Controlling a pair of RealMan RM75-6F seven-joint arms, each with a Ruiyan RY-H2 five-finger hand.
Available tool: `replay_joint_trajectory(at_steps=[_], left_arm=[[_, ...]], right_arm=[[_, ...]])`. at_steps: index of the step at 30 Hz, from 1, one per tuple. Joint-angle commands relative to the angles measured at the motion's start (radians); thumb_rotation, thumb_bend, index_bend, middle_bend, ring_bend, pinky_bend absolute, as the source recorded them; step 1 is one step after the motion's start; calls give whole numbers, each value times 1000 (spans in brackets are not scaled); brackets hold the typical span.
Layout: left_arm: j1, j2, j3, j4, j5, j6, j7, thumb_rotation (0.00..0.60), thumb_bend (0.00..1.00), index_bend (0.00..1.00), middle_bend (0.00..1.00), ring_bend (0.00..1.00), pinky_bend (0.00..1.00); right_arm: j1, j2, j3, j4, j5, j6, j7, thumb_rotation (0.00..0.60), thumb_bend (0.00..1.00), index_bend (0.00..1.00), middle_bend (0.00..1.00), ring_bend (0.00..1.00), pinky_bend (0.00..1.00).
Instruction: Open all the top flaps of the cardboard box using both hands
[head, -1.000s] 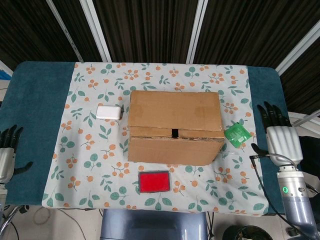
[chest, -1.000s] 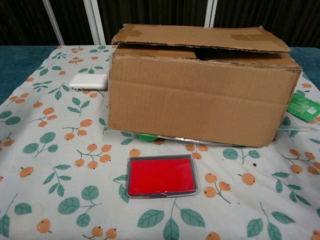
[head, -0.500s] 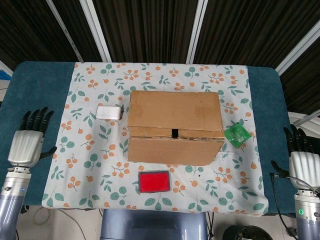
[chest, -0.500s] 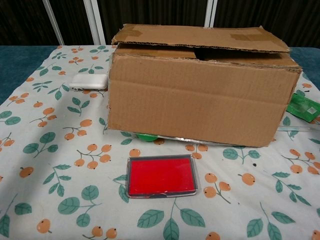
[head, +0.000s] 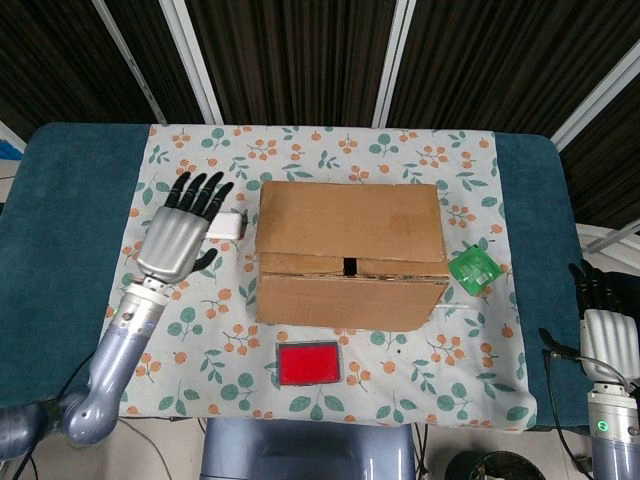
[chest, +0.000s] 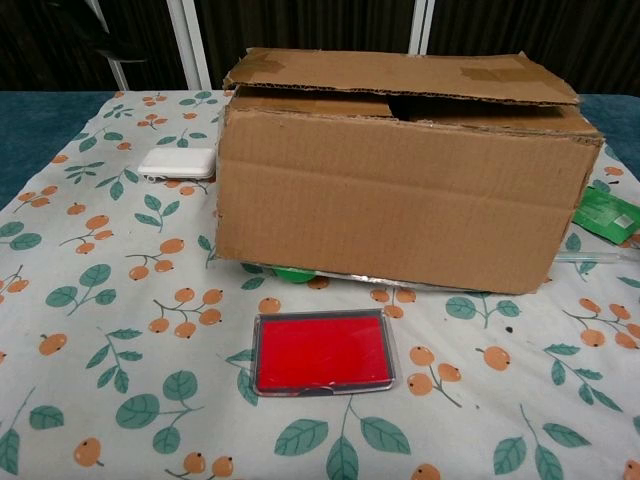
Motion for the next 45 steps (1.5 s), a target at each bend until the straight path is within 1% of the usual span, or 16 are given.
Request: replay_joint_trajectory(at_steps=[1, 7, 14, 21, 27, 32, 35, 40, 45], left_arm=[[-80, -75, -9, 39, -60, -35, 59, 600, 210, 0, 0, 0, 0], [-150, -145, 6, 76, -104, -48, 99, 600, 209, 0, 0, 0, 0], [-198, -189, 17, 118, -122, -35, 107, 600, 219, 0, 0, 0, 0], [-238, -209, 21, 179, -134, -45, 111, 600, 235, 0, 0, 0, 0], [-268, -214, 21, 226, -140, -49, 108, 600, 321, 0, 0, 0, 0], [-299, -197, 28, 277, -81, -53, 114, 600, 324, 0, 0, 0, 0], [-317, -186, 20, 303, -64, -63, 105, 600, 325, 0, 0, 0, 0], [-364, -173, -7, 377, -45, -87, 97, 600, 325, 0, 0, 0, 0], [-421, -180, -45, 485, -53, -115, 80, 600, 325, 0, 0, 0, 0]], right_arm=[[-7, 1, 5, 0, -1, -7, 8, 600, 234, 0, 0, 0, 228], [-14, 3, 23, -5, 1, -18, 19, 600, 235, 0, 0, 0, 228], [-22, 5, 40, -19, 3, -36, 26, 600, 239, 0, 0, 0, 228], [-27, 9, 50, -28, -9, -40, 20, 600, 248, 0, 0, 0, 228], [-33, 11, 58, -33, -16, -47, 18, 600, 260, 0, 0, 0, 228], [-39, 11, 64, -35, -24, -47, 20, 600, 263, 0, 0, 0, 228], [-42, 11, 66, -35, -26, -51, 21, 600, 263, 0, 0, 0, 228], [-46, 10, 73, -36, -29, -56, 25, 600, 264, 0, 0, 0, 228], [-51, 10, 81, -37, -23, -62, 29, 600, 265, 0, 0, 0, 228]])
